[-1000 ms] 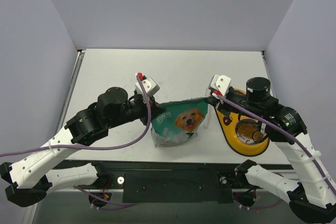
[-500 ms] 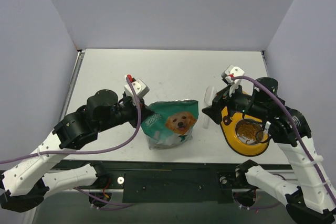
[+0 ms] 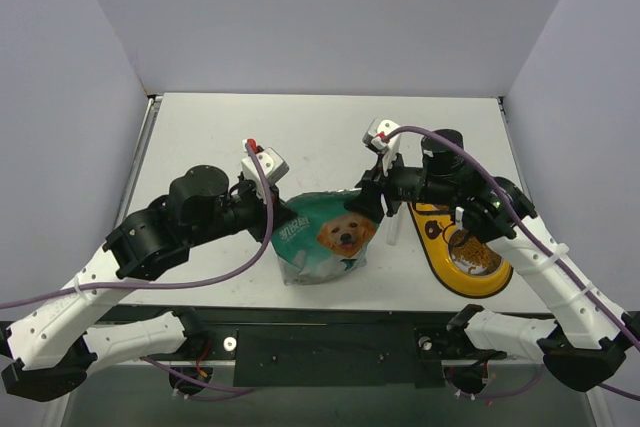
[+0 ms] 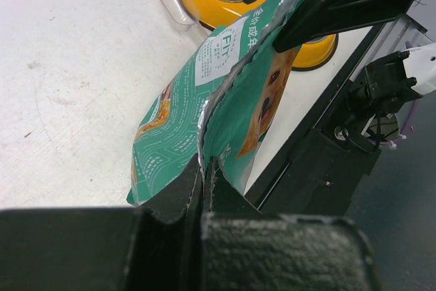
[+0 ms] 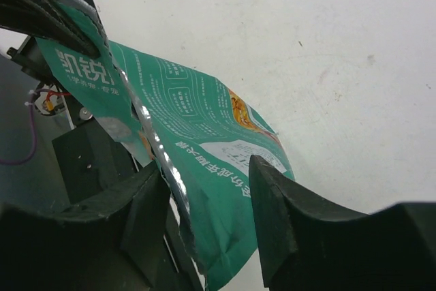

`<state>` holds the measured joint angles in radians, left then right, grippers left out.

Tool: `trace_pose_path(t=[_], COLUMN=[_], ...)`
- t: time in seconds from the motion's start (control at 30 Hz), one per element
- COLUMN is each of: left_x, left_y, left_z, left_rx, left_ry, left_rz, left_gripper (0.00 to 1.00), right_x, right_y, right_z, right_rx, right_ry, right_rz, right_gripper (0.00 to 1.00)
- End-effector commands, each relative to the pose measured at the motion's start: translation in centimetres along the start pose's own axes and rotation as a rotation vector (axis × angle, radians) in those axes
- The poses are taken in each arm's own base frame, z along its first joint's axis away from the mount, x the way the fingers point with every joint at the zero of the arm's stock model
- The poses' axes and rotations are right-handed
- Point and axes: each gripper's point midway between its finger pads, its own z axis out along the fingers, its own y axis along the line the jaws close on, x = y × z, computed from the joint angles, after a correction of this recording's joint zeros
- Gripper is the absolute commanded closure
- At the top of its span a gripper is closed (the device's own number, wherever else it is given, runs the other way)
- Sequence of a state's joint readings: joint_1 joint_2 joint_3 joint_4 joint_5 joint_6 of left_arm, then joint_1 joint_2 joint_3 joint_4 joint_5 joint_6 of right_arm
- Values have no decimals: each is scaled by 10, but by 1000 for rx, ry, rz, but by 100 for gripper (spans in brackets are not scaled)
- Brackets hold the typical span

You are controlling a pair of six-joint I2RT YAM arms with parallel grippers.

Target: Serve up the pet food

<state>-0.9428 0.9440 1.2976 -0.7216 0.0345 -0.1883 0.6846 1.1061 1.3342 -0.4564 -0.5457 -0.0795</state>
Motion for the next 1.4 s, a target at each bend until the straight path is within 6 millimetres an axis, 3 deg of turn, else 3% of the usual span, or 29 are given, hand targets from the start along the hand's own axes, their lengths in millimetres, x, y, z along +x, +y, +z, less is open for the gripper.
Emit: trace_pose_path(t=[0.0,0.13,0.23,0.33,0.37,0.4,0.47,0.53,0.77,1.03,1.2,1.27,1.37], left_x=[-21,-23,-28,-30,-34,-36,-40,-39,-34,-73,-114,-132,-160], left_y=[-4,2,-5,-10,-12,-12,-13,-10,-9,15,24,31,45], left_z=[-11,-12,-12,-12,-13,-13,-13,-10,-5,-25,-49,-61,-86], left_rx=[11,-20,18,48,57,59,61,51,52,-72,-141,-190,-282], left_ry=[-49,-65,-48,-30,-41,-46,-50,-42,-9,-136,-279,-349,-470], left_rz=[-8,-1,2,-17,-31,-38,-48,-51,-57,-144,-202,-227,-251], left_gripper=[100,100,100,63,59,47,36,30,30,24,24,24,24], right_x=[-28,-18,-16,-16,-17,-15,-14,-14,-11,-30,-42,-42,-39], right_y=[-4,-7,-4,-3,-3,-3,-2,-2,0,-11,-34,-43,-58], right_z=[-5,-8,-11,-16,-20,-20,-23,-26,-34,-55,-93,-113,-155], right_rx=[38,53,55,65,75,77,82,89,105,238,453,542,720], right_ry=[-93,-63,-69,-79,-87,-83,-87,-91,-83,-164,-276,-308,-343], right_rz=[-59,-71,-59,-34,-29,-21,-15,-10,17,175,316,336,354], right_gripper=[59,64,64,55,50,45,39,34,29,24,23,6,4])
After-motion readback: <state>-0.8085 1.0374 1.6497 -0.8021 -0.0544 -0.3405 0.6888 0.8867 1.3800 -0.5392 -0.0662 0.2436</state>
